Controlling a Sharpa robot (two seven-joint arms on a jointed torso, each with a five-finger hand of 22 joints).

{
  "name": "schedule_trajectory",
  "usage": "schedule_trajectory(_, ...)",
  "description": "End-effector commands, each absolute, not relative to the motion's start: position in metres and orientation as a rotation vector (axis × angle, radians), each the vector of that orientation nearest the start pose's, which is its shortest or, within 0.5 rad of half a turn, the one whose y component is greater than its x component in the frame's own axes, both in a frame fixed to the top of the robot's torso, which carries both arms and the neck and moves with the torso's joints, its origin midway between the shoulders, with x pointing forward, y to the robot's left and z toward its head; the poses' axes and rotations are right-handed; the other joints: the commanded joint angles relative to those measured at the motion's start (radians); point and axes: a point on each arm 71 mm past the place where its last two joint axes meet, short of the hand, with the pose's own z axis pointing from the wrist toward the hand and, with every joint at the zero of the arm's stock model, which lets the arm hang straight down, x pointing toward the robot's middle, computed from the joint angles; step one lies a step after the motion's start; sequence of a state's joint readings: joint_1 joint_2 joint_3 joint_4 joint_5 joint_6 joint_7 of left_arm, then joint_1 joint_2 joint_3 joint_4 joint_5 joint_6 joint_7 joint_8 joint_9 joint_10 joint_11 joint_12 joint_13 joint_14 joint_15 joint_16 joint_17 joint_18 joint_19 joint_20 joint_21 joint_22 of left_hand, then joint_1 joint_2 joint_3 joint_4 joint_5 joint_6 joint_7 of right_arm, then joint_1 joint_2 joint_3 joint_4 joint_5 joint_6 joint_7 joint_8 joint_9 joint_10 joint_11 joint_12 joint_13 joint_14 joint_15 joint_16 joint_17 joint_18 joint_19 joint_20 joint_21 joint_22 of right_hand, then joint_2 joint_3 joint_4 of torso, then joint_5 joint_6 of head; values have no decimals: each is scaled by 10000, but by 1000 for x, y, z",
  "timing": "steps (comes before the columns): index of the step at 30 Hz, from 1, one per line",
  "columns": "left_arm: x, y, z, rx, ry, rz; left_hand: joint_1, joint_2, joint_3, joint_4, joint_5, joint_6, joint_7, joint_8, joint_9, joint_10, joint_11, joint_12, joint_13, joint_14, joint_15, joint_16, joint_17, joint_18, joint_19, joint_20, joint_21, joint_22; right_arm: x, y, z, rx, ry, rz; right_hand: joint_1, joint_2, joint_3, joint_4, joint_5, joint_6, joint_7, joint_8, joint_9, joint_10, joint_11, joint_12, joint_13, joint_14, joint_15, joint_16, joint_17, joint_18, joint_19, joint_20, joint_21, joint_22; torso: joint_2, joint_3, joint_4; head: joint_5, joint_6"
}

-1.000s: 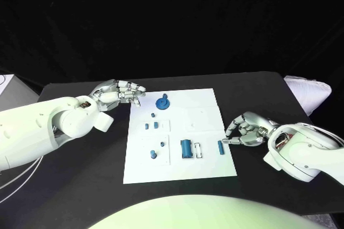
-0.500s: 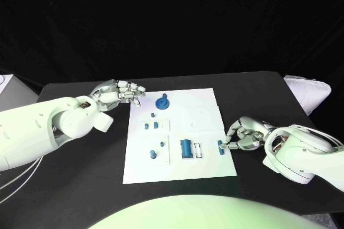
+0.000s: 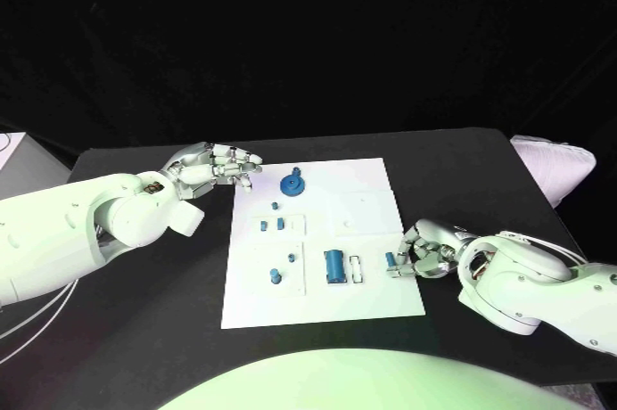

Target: Assemble the parts on the task board

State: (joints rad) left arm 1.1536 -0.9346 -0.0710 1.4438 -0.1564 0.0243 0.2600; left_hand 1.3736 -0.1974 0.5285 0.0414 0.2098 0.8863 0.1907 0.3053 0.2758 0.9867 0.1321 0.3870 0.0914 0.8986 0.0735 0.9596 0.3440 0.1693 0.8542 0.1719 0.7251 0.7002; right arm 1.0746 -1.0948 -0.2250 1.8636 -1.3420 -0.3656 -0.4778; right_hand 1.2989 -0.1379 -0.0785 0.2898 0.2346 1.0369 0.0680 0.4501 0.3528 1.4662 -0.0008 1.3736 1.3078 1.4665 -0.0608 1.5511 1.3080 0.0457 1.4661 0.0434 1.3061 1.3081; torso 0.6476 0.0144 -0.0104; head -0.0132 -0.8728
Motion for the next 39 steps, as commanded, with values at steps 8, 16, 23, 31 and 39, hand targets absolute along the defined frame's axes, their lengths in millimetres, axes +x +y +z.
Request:
schedule_trajectory(8, 476, 258, -221, -10224, 17524, -15576, 18, 72, 3, 7, 37, 59, 18, -43, -9, 23, 21, -50, -11, 42, -7, -62, 10, 132, 61, -27, -33, -9, 360, -236, -284, 961, 20784, 3627, 1028, 218, 241, -43, -501, -111, 19, -56, -56, 153, -46, -68, 1531, 952, -89, -34, 2290, -10, 571, -76, -30, 2020, -7, 5, -3, -21, 2)
schedule_trajectory(16, 476, 258, -221, -10222, 17518, -15580, 18, 72, 3, 7, 37, 59, 18, -43, -9, 23, 21, -50, -11, 42, -7, -62, 10, 132, 61, -27, -33, -9, 360, -228, -287, 628, 20695, 3540, 2143, -190, 2293, -7, 427, -4, 59, -387, -349, 109, -28, -110, 1529, 957, -79, -27, 2311, -17, 583, -80, -23, 2033, -9, -5, -10, -1, 2)
schedule_trajectory(23, 476, 258, -221, -10209, 17528, -15610, 18, 72, 3, 7, 37, 59, 18, -43, -9, 23, 21, -50, -11, 42, -7, -62, 10, 132, 61, -27, -33, -9, 361, -223, -287, 585, 20598, 3488, 1569, -772, 3616, -45, 937, -25, 121, -538, -444, 80, 19, -191, 1494, 948, -40, -54, 2280, -4, 571, -50, -112, 2016, -16, -4, 1, -19, 2)
schedule_trajectory(31, 476, 258, -221, -10213, 17517, -15601, 18, 72, 3, 7, 37, 59, 18, -43, -9, 23, 21, -50, -11, 42, -7, -62, 10, 132, 61, -27, -33, -9, 360, -220, -285, 600, 20483, 3574, 1293, -1007, 4755, -256, 1898, 28, 109, -488, -382, 96, 1, -198, 1491, 956, -54, -38, 2309, -13, 587, -57, -48, 2032, -14, -7, -11, -114, 2)
schedule_trajectory(39, 476, 258, -221, -10211, 17516, -15605, 18, 72, 3, 7, 37, 59, 18, -43, -9, 23, 21, -50, -11, 42, -7, -62, 10, 132, 61, -27, -33, -9, 355, -214, -277, 842, 20077, 4174, 910, -1011, 5258, -410, 2051, 125, 37, -359, -269, 255, -53, 67, 1625, 991, -96, 53, 2432, -65, 652, -86, 281, 2106, -22, -2, -12, -142, 2)
